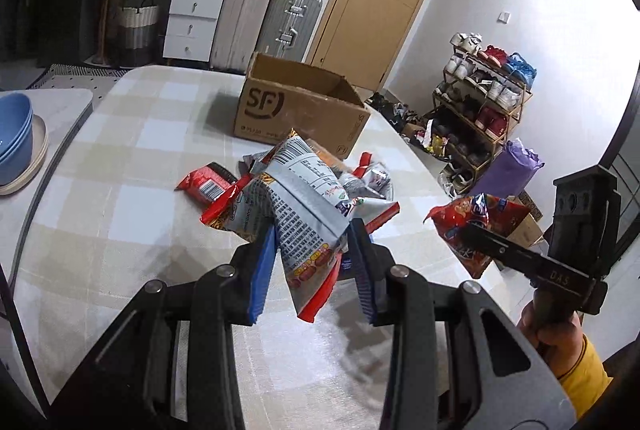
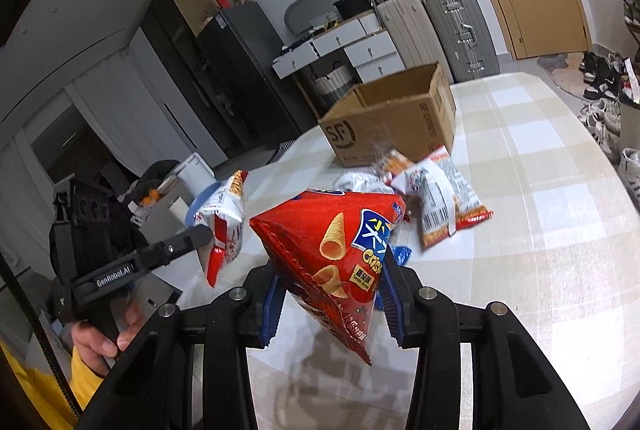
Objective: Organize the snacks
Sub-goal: 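Lift both held bags and carry them over the cardboard box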
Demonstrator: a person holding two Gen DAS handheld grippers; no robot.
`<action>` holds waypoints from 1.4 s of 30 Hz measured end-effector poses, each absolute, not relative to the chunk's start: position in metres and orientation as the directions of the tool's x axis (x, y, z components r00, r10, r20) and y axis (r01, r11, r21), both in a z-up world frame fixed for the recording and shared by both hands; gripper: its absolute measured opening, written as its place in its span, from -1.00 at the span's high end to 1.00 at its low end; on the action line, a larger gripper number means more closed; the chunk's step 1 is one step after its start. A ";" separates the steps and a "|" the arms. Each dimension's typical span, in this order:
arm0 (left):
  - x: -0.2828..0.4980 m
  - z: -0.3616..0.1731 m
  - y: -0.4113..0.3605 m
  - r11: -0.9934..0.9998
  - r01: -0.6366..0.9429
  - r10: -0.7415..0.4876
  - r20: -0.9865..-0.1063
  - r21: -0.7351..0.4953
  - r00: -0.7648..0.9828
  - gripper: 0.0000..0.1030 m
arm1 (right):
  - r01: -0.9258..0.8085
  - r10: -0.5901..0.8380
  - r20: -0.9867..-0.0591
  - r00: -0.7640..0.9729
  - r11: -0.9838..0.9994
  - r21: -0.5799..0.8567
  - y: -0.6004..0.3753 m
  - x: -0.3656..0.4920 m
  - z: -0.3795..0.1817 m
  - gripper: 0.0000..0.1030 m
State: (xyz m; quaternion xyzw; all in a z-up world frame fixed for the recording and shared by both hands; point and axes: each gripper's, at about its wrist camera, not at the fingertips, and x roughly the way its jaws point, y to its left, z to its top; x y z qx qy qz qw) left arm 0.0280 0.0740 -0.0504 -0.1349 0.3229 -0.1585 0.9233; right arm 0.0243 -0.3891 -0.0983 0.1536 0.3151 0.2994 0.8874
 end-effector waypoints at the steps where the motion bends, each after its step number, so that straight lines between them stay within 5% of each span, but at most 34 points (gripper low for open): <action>1: 0.025 -0.046 0.074 0.912 0.212 -0.384 -0.546 -0.351 0.745 0.37 | -0.438 0.631 -0.461 0.624 0.771 0.461 -0.389 0.025 -0.093 0.17; 20: 0.054 0.053 0.062 0.899 0.315 -0.426 -0.444 -0.305 0.788 0.36 | -0.536 0.682 -0.351 0.642 0.726 0.431 -0.385 0.093 0.012 0.17; 30: 0.153 0.092 0.052 0.907 0.309 -0.413 -0.460 -0.285 0.786 0.36 | -0.542 0.696 -0.395 0.600 0.717 0.439 -0.373 0.187 0.030 0.17; 42: 0.311 0.078 0.038 0.925 0.288 -0.379 -0.586 -0.247 0.716 0.36 | -0.463 0.665 -0.523 0.534 0.747 0.477 -0.345 0.305 0.012 0.17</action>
